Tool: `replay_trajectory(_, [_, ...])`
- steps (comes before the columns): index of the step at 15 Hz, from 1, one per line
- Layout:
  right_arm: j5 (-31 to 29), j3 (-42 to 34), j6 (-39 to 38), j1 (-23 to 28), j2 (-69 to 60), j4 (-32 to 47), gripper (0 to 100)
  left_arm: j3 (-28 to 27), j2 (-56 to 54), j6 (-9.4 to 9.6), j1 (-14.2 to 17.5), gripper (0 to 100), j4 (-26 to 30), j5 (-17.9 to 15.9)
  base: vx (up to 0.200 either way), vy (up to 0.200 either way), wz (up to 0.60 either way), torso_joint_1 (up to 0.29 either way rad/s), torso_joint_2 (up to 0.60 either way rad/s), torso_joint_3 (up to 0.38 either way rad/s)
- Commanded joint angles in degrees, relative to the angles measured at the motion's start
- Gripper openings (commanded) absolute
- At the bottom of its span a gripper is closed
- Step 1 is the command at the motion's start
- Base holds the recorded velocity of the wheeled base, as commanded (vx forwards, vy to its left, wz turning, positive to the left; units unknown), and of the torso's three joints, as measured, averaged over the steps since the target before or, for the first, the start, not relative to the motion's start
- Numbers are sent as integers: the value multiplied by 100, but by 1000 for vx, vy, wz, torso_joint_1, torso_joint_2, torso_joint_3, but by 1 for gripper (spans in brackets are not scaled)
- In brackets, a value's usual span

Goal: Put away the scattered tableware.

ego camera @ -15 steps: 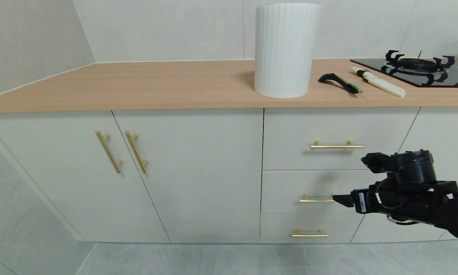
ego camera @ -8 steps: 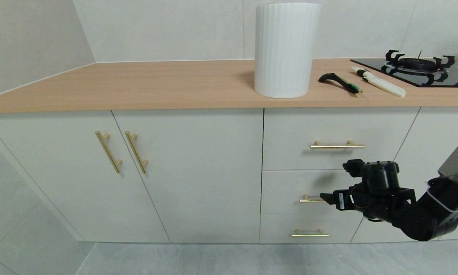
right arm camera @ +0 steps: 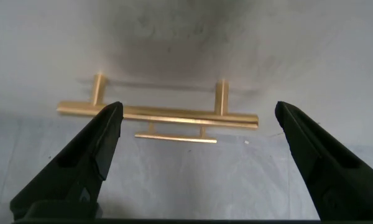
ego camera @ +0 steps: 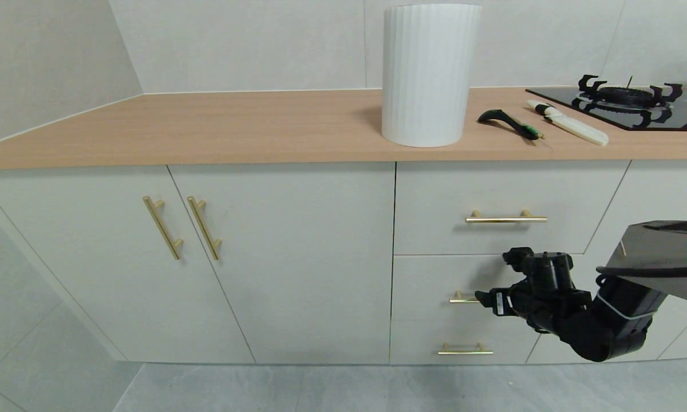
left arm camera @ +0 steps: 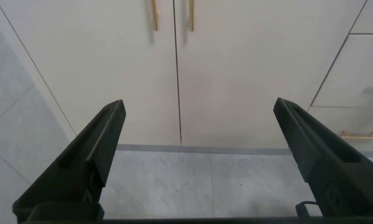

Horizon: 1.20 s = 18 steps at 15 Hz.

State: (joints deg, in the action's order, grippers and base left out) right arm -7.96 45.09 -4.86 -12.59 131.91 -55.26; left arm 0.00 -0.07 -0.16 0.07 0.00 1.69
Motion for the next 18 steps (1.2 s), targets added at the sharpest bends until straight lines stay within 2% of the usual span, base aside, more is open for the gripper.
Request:
replay_trajectory(1, [-4,158,3,11,203,-2,100,0,7,-2,1,100,0,6,0,0,0,0,0,0])
replay_trajectory(18, [-21,290,21,-6,511,50,100,0,7,-2,1,100,0,6,0,0,0,0,0,0])
